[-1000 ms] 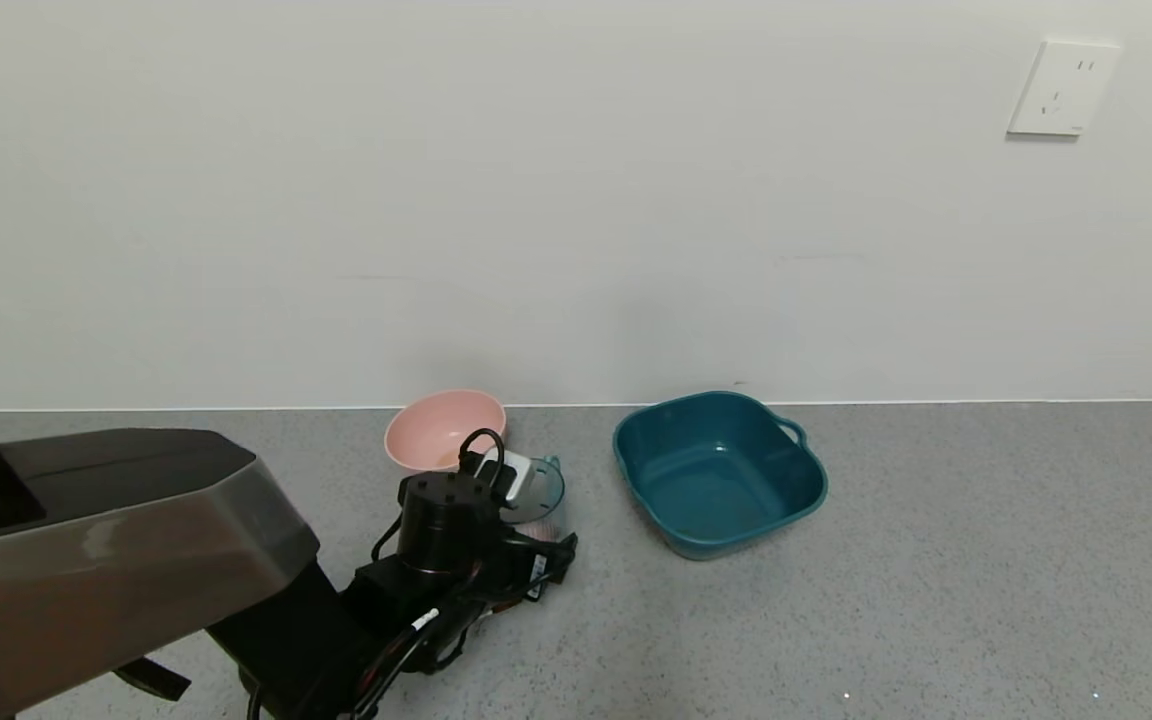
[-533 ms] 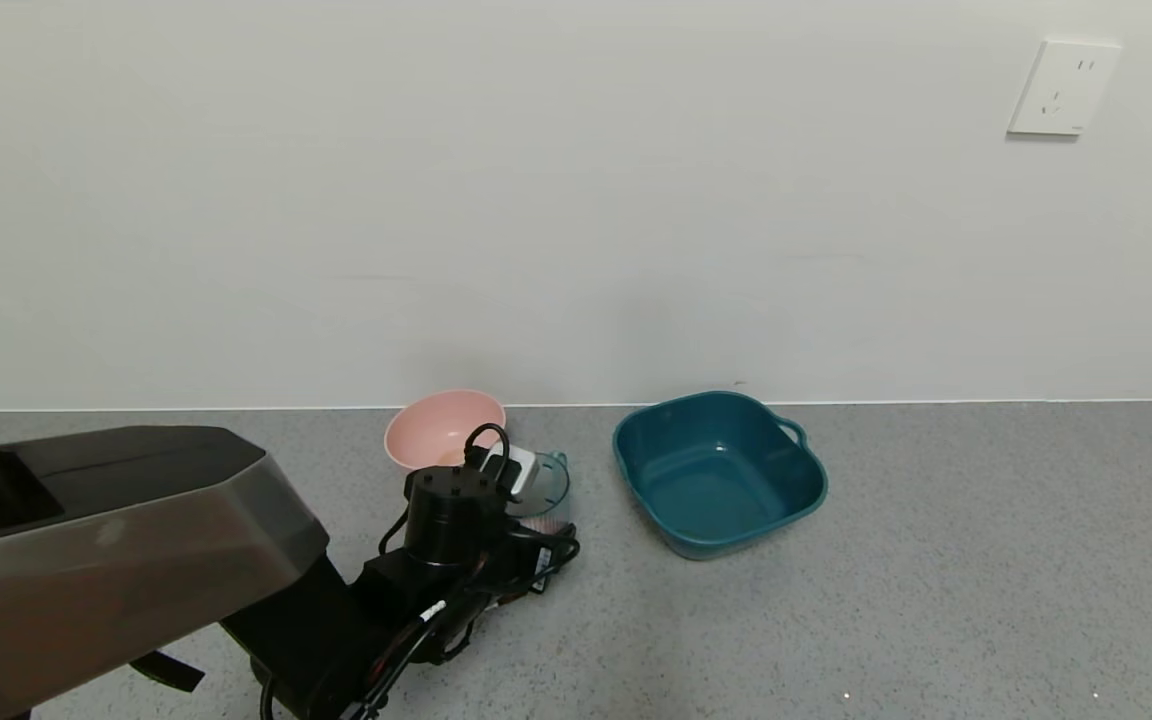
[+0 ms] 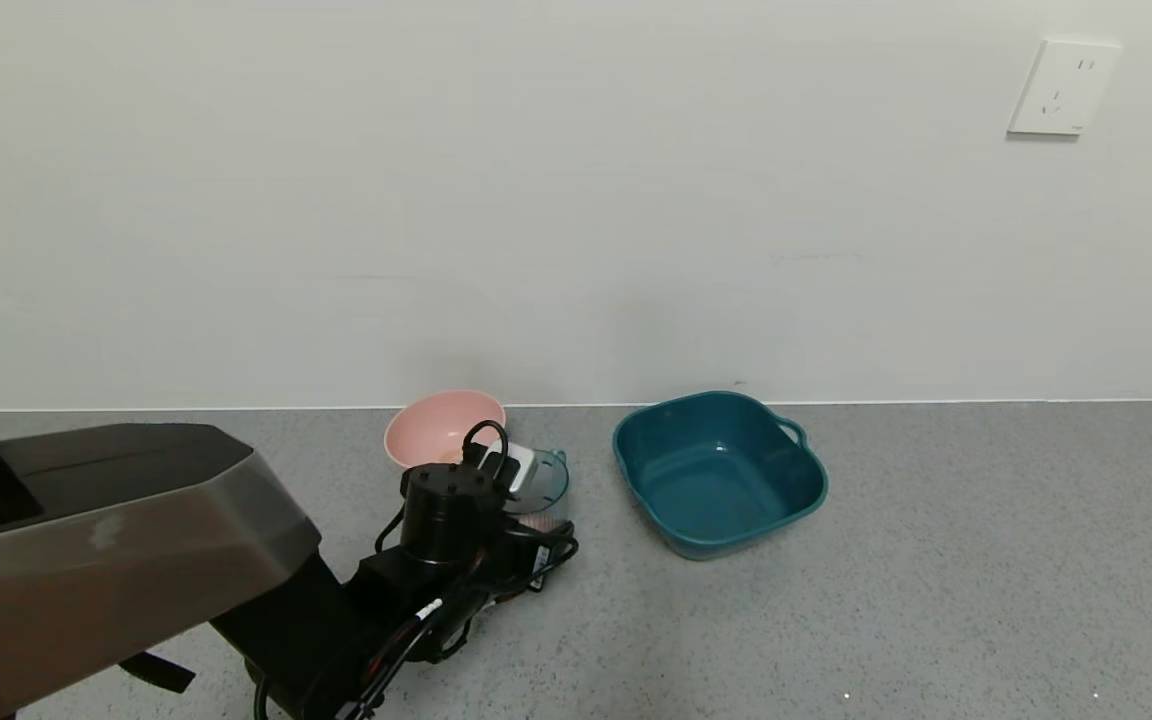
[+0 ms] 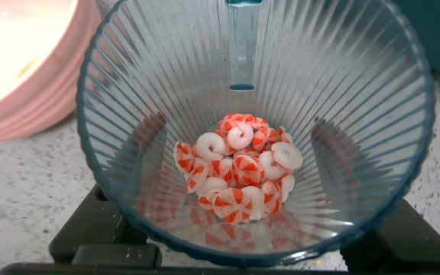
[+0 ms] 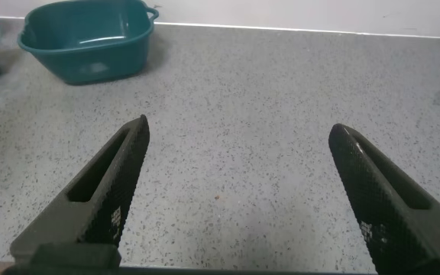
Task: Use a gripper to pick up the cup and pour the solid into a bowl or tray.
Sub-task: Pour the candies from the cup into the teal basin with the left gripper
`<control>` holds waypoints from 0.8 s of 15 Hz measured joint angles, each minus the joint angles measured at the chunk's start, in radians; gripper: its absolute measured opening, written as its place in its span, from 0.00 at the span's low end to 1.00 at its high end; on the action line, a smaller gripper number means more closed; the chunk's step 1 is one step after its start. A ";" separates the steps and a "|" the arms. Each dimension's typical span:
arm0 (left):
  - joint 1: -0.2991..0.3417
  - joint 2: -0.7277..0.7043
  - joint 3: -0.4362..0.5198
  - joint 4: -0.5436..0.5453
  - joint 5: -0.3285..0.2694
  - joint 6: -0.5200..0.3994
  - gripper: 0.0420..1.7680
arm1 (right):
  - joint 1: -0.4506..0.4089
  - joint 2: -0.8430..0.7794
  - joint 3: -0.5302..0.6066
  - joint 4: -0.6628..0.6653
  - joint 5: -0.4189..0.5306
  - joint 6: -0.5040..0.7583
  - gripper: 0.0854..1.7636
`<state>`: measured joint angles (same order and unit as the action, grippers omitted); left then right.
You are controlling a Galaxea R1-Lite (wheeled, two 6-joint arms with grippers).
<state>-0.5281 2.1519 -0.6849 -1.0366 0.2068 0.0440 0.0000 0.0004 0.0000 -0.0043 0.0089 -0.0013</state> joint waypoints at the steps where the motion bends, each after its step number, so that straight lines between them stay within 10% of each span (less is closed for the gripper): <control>1: 0.004 -0.013 -0.003 0.026 0.000 0.019 0.73 | 0.000 0.000 0.000 0.000 0.000 0.000 0.97; 12: 0.009 -0.156 -0.194 0.337 0.012 0.329 0.73 | 0.000 0.000 0.000 0.000 0.000 0.000 0.97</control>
<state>-0.5196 1.9964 -0.8789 -0.7000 0.2191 0.3728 0.0000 0.0004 0.0000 -0.0038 0.0089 -0.0013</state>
